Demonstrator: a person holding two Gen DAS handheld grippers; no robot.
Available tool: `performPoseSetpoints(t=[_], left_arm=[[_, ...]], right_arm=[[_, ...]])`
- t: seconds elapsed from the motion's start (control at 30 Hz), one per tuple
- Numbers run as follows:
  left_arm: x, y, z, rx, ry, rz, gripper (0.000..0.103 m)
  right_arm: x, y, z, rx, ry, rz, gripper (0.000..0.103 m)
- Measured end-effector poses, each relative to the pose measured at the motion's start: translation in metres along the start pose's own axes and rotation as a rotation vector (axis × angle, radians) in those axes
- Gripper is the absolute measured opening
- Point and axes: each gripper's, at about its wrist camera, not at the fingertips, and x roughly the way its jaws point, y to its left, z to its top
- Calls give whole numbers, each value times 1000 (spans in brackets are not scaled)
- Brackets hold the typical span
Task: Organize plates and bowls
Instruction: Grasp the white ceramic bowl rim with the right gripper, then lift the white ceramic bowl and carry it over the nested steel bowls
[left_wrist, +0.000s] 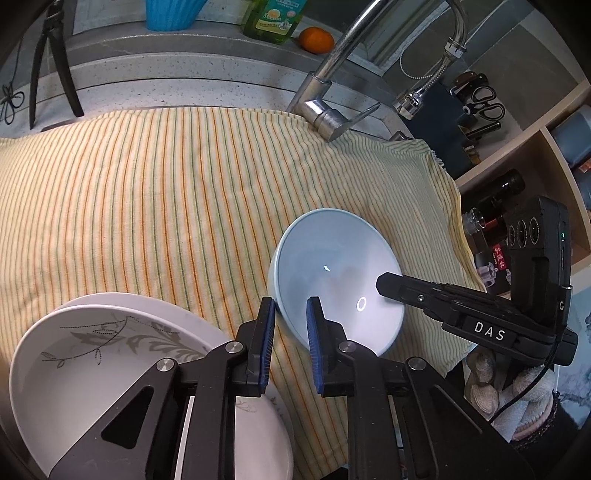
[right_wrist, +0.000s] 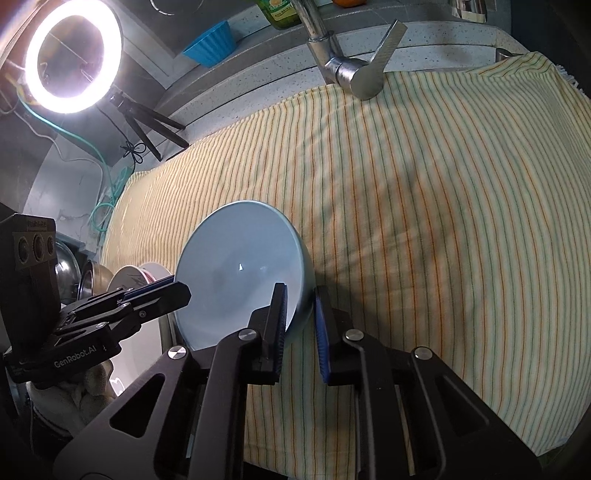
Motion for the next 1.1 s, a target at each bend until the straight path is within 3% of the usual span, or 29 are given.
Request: performPoseSetpoints(t=[0.47,1.1], left_arm=[[-79,16,-8,-27,-150,-15,15],[-182,119,-59,-210,-291,97,15]], right_arm=[[-34,69,6,-107,-60,49,15],[6,220,-7,-344,0,170,15]])
